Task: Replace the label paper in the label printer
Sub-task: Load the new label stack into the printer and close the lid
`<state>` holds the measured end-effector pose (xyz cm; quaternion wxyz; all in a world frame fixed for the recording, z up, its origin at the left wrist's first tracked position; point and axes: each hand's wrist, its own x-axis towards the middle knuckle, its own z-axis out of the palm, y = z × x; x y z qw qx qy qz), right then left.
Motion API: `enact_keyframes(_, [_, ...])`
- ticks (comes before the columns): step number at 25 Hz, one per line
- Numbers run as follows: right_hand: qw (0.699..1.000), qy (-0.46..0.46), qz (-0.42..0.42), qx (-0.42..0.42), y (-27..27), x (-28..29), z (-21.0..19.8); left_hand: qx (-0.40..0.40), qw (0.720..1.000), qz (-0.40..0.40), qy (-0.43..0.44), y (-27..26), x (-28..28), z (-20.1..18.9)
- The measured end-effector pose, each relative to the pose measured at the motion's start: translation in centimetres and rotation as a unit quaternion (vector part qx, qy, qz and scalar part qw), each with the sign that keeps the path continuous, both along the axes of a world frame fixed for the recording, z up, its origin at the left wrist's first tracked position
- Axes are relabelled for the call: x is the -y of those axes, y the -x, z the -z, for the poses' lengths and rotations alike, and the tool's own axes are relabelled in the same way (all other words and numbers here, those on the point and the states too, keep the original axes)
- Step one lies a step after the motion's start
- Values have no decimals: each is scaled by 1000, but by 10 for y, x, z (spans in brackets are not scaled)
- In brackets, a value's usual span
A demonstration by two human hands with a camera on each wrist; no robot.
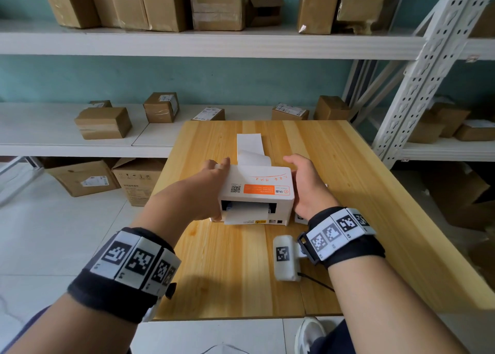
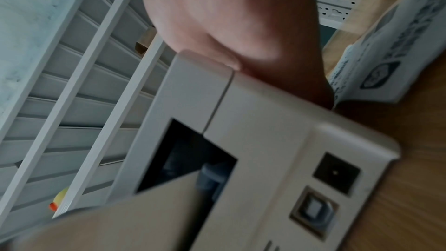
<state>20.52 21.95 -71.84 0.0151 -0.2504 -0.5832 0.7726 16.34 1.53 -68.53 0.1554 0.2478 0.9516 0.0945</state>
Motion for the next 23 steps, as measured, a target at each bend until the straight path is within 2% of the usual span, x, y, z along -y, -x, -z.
enact_keyframes(4, [1000,3,2,1,0,0,2,-18,999,11,31,-2,-4,3])
enact_keyframes(14, [1000,-5,0,-8,3,1,5,-25,999,15,34,-3,-4,7])
enact_keyframes(23, [995,-88,-42,-27,-1,3,3,-28,999,14,19,-4,-2,8])
